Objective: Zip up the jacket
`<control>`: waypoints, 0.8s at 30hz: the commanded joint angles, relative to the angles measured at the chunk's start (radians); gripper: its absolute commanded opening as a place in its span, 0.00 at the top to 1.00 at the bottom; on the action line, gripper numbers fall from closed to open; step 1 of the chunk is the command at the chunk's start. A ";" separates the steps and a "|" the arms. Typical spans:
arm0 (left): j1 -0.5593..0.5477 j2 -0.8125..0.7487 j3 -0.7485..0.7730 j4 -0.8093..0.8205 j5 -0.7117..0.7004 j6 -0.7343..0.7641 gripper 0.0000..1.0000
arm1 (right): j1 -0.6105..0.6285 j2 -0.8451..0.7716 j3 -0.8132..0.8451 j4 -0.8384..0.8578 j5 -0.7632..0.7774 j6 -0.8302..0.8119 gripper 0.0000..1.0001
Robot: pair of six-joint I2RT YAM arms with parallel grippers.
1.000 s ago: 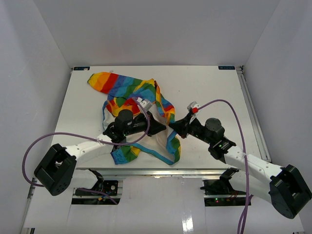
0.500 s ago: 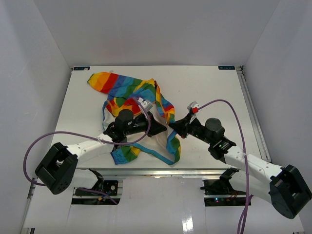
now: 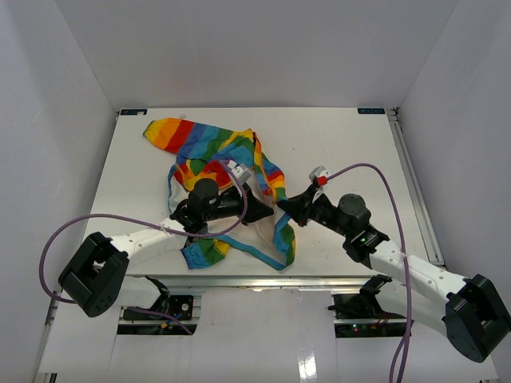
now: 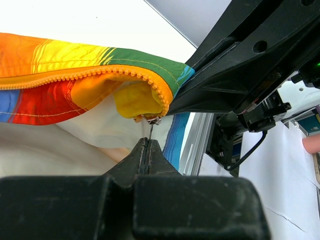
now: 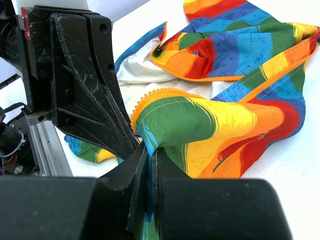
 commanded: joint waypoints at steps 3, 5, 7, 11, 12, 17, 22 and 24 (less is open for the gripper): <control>0.011 -0.061 0.021 -0.095 -0.062 0.031 1.00 | -0.003 -0.043 0.023 0.073 -0.053 0.015 0.92; 0.011 -0.062 0.031 -0.099 -0.064 0.026 1.00 | -0.003 -0.035 0.031 0.068 -0.089 0.015 0.92; 0.011 -0.056 0.044 -0.102 -0.055 0.021 1.00 | -0.003 -0.021 0.042 0.065 -0.112 0.017 0.92; 0.011 -0.055 0.052 -0.101 -0.036 0.017 1.00 | -0.003 -0.011 0.049 0.062 -0.138 0.014 0.92; 0.011 -0.058 0.052 -0.100 -0.036 0.017 1.00 | -0.003 -0.010 0.049 0.059 -0.144 0.013 0.92; 0.011 -0.078 0.054 -0.100 -0.026 0.019 0.91 | -0.003 0.000 0.053 0.053 -0.147 0.011 0.92; 0.012 -0.094 0.052 -0.111 -0.027 0.030 0.89 | -0.003 -0.004 0.054 0.058 -0.140 0.016 0.92; 0.011 -0.094 0.052 -0.116 -0.022 0.034 1.00 | -0.003 -0.008 0.056 0.057 -0.136 0.018 0.92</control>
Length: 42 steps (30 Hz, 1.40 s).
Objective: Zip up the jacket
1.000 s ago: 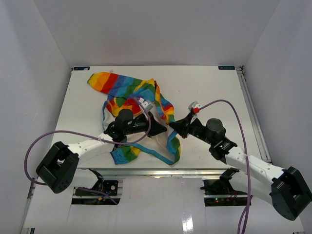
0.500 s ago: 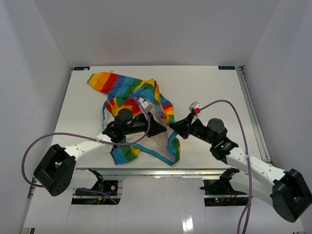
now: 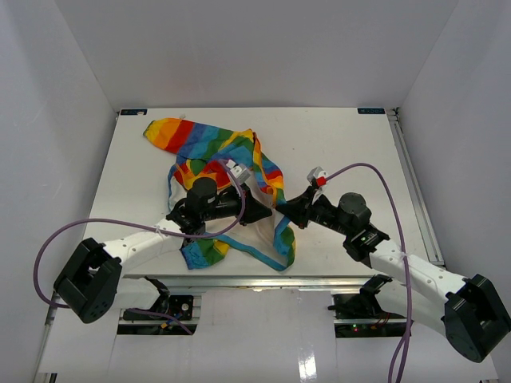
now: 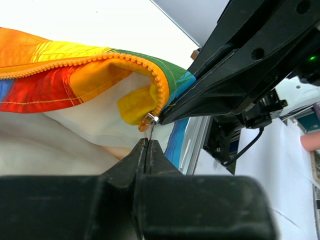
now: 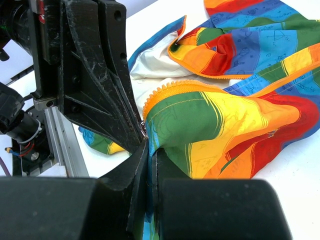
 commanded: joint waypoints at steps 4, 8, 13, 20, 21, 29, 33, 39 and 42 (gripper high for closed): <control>0.010 -0.042 0.031 -0.036 0.002 0.026 1.00 | 0.006 -0.028 0.055 0.056 -0.014 0.010 0.92; 0.009 -0.040 0.034 -0.074 -0.011 0.044 1.00 | 0.006 -0.035 0.059 0.053 -0.014 0.011 0.92; 0.010 -0.039 0.044 -0.112 0.002 0.059 1.00 | 0.007 -0.038 0.057 0.052 -0.005 0.011 0.92; 0.009 -0.025 0.045 -0.142 0.033 0.078 1.00 | 0.006 -0.047 0.056 0.052 0.004 0.014 0.92; 0.009 -0.020 0.045 -0.146 0.038 0.080 1.00 | 0.006 -0.049 0.055 0.052 0.006 0.014 0.92; 0.010 0.002 0.053 -0.164 0.059 0.081 1.00 | 0.006 -0.051 0.056 0.050 0.012 0.014 0.92; 0.010 0.013 0.056 -0.179 0.045 0.083 0.84 | 0.006 -0.054 0.056 0.049 0.011 0.014 0.92; 0.012 -0.030 0.050 -0.176 -0.012 0.081 0.48 | 0.006 -0.047 0.051 0.048 0.000 0.008 0.92; 0.011 -0.064 0.045 -0.176 -0.059 0.079 0.43 | 0.006 -0.029 0.054 0.053 -0.034 0.005 0.92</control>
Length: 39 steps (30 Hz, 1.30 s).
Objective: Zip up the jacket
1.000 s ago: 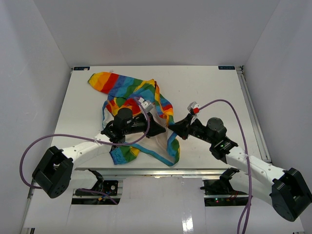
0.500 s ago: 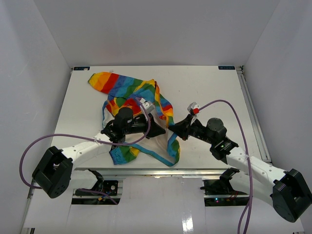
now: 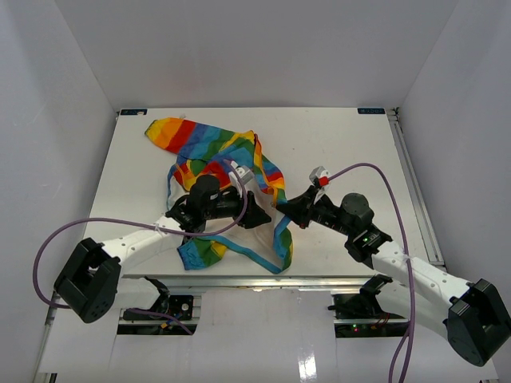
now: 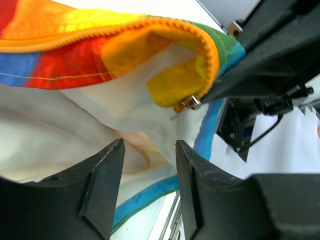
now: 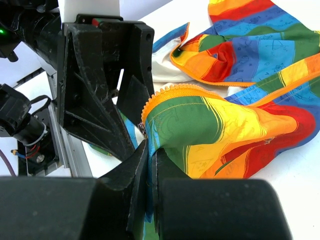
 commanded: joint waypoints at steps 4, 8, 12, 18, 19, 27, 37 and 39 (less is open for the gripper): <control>0.008 -0.145 -0.013 0.030 -0.126 -0.011 0.43 | 0.005 0.003 0.047 0.077 -0.052 0.001 0.92; 0.010 -0.184 -0.009 0.070 -0.128 -0.029 0.44 | 0.005 -0.007 0.046 0.070 -0.063 -0.003 0.92; 0.012 -0.171 0.013 0.112 -0.061 -0.045 0.48 | 0.005 0.004 0.048 0.068 -0.076 -0.006 0.92; 0.013 -0.115 0.035 0.135 0.007 -0.043 0.64 | 0.005 0.011 0.048 0.071 -0.080 -0.004 0.92; 0.012 -0.103 0.037 0.136 0.010 -0.041 0.65 | 0.006 0.013 0.049 0.071 -0.083 -0.005 0.92; 0.012 -0.058 0.078 0.154 0.029 -0.039 0.71 | 0.006 0.040 0.058 0.065 -0.107 -0.012 0.92; 0.012 -0.064 0.081 0.163 0.046 -0.043 0.84 | 0.008 0.064 0.071 0.049 -0.105 -0.024 0.92; 0.012 -0.062 0.076 0.170 0.054 -0.044 0.91 | 0.008 0.064 0.073 0.045 -0.100 -0.020 0.92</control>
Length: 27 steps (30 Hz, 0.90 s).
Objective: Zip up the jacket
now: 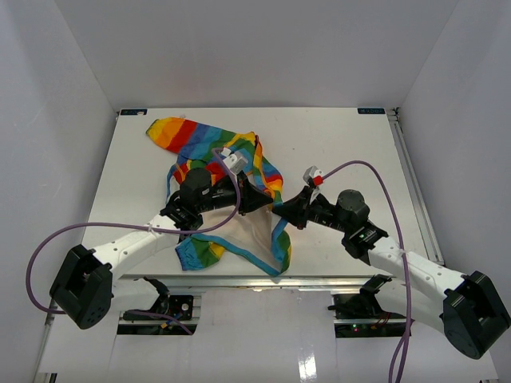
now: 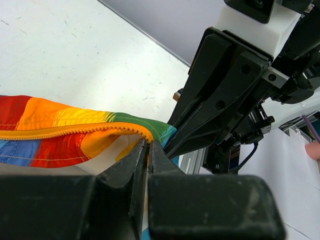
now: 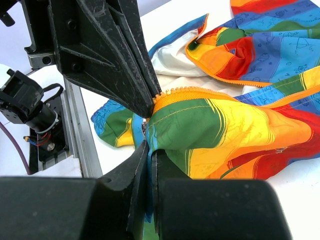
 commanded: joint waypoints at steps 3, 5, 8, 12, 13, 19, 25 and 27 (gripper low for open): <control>0.000 -0.004 0.013 0.038 0.052 0.000 1.00 | 0.009 -0.002 0.051 0.030 0.003 -0.011 0.88; 0.000 0.003 0.012 0.042 0.066 -0.004 1.00 | 0.008 -0.010 0.051 0.032 0.019 -0.006 0.77; 0.000 0.002 0.005 0.052 0.077 -0.014 1.00 | 0.008 -0.023 0.051 0.038 0.044 0.001 0.67; 0.002 -0.007 -0.011 0.071 0.086 -0.028 1.00 | 0.008 -0.020 0.058 0.039 0.047 0.005 0.72; 0.001 -0.007 -0.012 0.073 0.088 -0.029 1.00 | 0.008 -0.016 0.060 0.044 0.042 0.006 0.78; 0.000 0.002 -0.025 0.087 0.095 -0.041 1.00 | 0.008 0.005 0.054 0.085 0.027 0.023 0.87; 0.000 -0.017 -0.044 0.069 0.045 -0.029 0.72 | 0.008 -0.007 0.043 0.091 0.029 0.021 0.92; 0.000 -0.043 -0.048 0.040 0.003 -0.015 0.58 | 0.008 -0.014 0.035 0.091 0.038 0.021 0.92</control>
